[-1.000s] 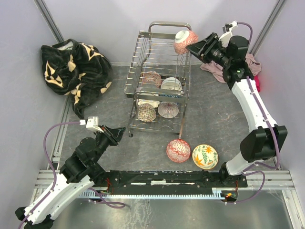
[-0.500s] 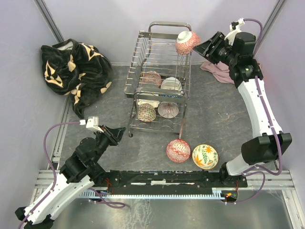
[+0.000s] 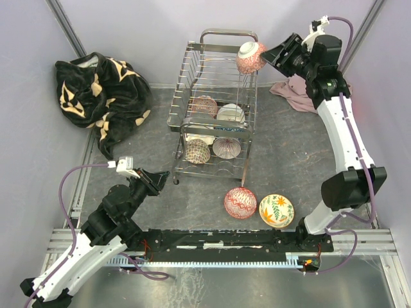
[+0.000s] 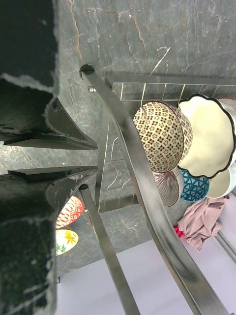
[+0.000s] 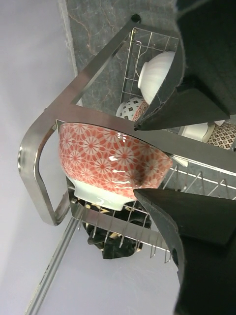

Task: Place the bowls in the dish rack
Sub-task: Turn the bowl upside down on the dish rack, then pick up the bowl from the center of the board, then turn the bowl upside down on the dish rack.

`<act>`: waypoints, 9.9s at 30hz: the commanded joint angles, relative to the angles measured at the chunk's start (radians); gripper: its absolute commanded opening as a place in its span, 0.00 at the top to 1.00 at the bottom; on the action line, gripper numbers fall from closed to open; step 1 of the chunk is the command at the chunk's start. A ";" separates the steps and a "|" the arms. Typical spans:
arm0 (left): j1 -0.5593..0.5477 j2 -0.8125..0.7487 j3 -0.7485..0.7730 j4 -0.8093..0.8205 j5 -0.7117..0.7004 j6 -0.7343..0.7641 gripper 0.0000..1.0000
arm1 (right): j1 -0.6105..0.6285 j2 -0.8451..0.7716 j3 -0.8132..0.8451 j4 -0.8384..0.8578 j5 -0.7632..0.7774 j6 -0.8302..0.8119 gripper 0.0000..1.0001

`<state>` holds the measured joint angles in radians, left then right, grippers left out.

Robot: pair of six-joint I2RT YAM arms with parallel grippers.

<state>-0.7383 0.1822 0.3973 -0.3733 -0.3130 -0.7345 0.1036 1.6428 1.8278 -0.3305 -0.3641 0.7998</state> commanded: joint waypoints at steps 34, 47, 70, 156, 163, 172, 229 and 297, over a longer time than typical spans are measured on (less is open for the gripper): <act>-0.002 0.019 0.021 0.031 -0.009 -0.017 0.74 | 0.073 0.177 0.105 0.401 -0.168 0.257 1.00; -0.003 0.010 0.012 0.031 -0.013 -0.023 0.74 | 0.154 0.268 0.206 0.652 -0.230 0.456 1.00; -0.003 -0.023 0.012 0.011 -0.022 -0.024 0.74 | 0.184 0.271 0.101 0.503 -0.239 0.397 0.90; -0.002 -0.057 0.169 -0.150 -0.043 0.001 0.10 | 0.691 -1.011 -1.272 -0.177 0.194 0.021 0.52; -0.002 -0.058 0.174 -0.168 -0.055 0.001 0.10 | 1.188 -0.888 -1.293 -0.097 0.735 0.062 0.53; -0.002 -0.044 0.174 -0.166 -0.060 0.000 0.10 | 1.470 -0.515 -1.114 -0.199 1.163 0.117 0.53; -0.003 -0.017 0.132 -0.089 -0.035 0.011 0.09 | 1.518 -0.653 0.059 -0.230 0.932 -0.629 1.00; -0.002 -0.070 0.148 -0.133 -0.043 0.007 0.09 | 0.382 -0.082 -0.347 0.845 0.097 0.430 1.00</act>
<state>-0.7383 0.1215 0.5209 -0.5297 -0.3576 -0.7181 0.4820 1.6371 1.5375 0.3813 -0.2836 1.1587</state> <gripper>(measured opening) 0.907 0.025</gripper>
